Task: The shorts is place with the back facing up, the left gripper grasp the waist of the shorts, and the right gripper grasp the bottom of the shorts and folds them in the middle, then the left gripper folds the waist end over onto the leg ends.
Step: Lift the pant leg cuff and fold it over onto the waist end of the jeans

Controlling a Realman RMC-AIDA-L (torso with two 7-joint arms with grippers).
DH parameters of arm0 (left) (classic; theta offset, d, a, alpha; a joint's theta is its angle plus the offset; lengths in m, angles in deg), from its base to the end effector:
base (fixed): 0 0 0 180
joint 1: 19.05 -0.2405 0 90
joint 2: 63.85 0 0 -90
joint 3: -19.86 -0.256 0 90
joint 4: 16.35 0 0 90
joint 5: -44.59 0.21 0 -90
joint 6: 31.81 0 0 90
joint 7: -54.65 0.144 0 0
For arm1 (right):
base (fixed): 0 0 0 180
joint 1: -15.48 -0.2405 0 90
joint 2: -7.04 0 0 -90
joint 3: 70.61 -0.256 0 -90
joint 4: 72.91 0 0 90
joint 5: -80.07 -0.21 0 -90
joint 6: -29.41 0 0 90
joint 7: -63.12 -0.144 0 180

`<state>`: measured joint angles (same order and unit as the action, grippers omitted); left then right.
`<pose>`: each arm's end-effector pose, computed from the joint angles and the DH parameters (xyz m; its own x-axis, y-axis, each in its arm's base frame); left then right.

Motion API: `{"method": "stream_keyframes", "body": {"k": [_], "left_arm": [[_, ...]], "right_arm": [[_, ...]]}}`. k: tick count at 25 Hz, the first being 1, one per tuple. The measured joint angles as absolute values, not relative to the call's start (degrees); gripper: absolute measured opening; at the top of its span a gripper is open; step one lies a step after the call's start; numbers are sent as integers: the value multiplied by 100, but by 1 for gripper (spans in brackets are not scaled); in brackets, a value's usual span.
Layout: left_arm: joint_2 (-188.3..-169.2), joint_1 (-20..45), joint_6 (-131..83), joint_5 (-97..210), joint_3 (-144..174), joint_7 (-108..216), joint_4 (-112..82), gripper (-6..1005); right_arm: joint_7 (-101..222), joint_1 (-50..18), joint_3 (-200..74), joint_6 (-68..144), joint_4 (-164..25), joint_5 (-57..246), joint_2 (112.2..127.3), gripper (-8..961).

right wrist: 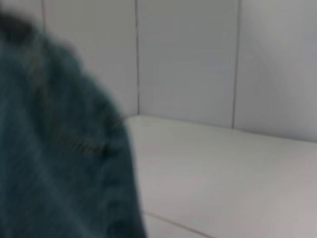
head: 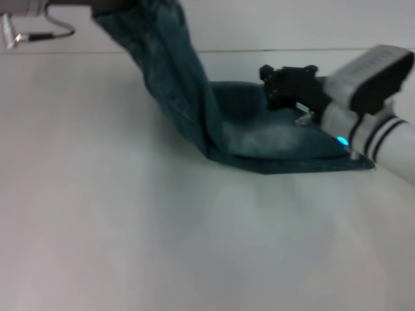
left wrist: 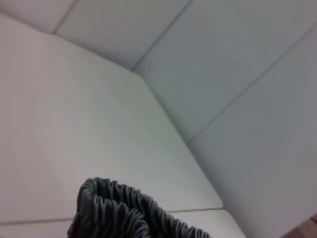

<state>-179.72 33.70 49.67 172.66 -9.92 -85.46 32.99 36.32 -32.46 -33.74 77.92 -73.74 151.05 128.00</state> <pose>-0.1460 0.4498 0.0762 0.3777 0.7218 0.5800 0.8800 -0.4747 0.0178 0.2359 0.4107 -0.0799 0.8156 -0.1512 -0.5585 -0.5334 -0.5707 -0.6244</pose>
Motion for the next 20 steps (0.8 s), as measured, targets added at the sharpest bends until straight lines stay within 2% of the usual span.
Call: {"method": "stream_keyframes", "body": {"k": [4,8,20], "left_arm": [[-17969,3605,4951,17225,-1145,-8584,3302,100],[-17965,3703,4933,17179,-1233,-8609,3316,99],[-18007,3577,4923,17065,-1249,-8599,3571,106]], "right_arm": [[3891,-3669,-3375,7531,-7690,15122,12819,10],[3921,-4075,-3338,7402,-8029,15208,12836,10],[2816,-4853,-4039,7486,-8514,16664,12858,12]]}}
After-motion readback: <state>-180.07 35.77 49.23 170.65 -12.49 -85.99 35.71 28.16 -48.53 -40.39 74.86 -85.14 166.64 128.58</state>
